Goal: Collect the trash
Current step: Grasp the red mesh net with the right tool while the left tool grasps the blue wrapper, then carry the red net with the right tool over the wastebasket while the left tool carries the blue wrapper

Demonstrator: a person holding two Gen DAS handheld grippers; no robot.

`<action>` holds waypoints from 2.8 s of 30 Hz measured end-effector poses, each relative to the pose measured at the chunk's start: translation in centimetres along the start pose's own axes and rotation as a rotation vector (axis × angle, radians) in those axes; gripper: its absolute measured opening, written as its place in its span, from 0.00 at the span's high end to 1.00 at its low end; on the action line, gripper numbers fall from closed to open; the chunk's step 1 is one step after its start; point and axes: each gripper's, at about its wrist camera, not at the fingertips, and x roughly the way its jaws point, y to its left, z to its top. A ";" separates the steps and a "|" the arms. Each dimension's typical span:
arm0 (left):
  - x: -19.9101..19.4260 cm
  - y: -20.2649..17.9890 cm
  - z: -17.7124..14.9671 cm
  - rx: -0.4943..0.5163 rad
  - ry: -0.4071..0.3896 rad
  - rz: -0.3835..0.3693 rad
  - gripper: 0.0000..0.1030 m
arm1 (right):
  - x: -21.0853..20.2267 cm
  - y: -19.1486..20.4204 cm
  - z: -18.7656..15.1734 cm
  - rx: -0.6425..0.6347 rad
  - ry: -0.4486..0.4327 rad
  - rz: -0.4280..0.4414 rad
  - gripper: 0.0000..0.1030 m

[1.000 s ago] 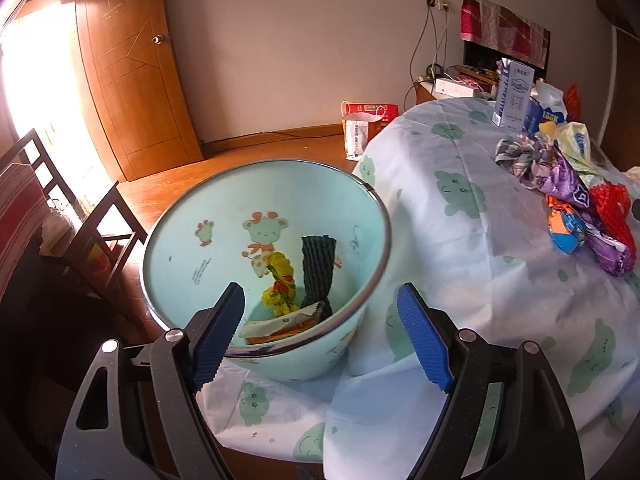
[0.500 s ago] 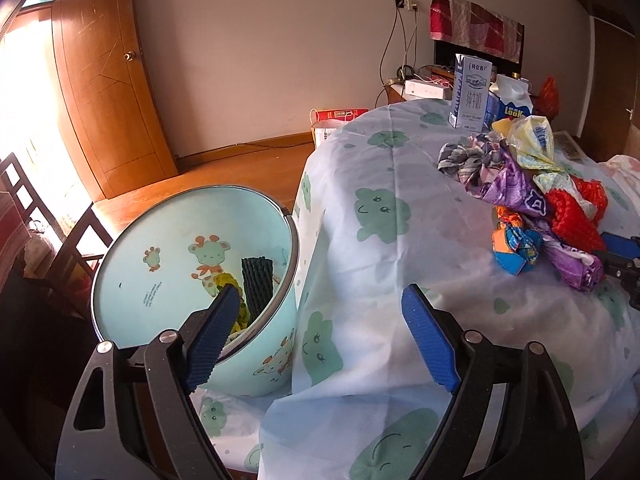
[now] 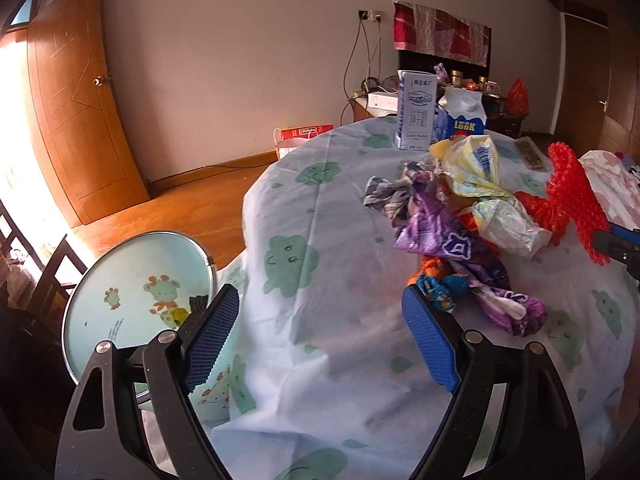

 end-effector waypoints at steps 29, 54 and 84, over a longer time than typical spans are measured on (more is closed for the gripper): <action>-2.0 -3.4 2.5 0.173 -0.124 -0.005 0.84 | 0.8 -3.2 -2.8 0.079 0.008 -0.026 0.80; -3.8 4.6 2.3 -0.034 -0.121 0.073 0.83 | 0.8 0.3 1.3 0.010 -0.042 -0.005 0.80; -4.5 15.9 -1.6 -0.157 -0.062 0.227 0.83 | 8.0 15.5 8.6 -0.239 -0.021 0.125 0.80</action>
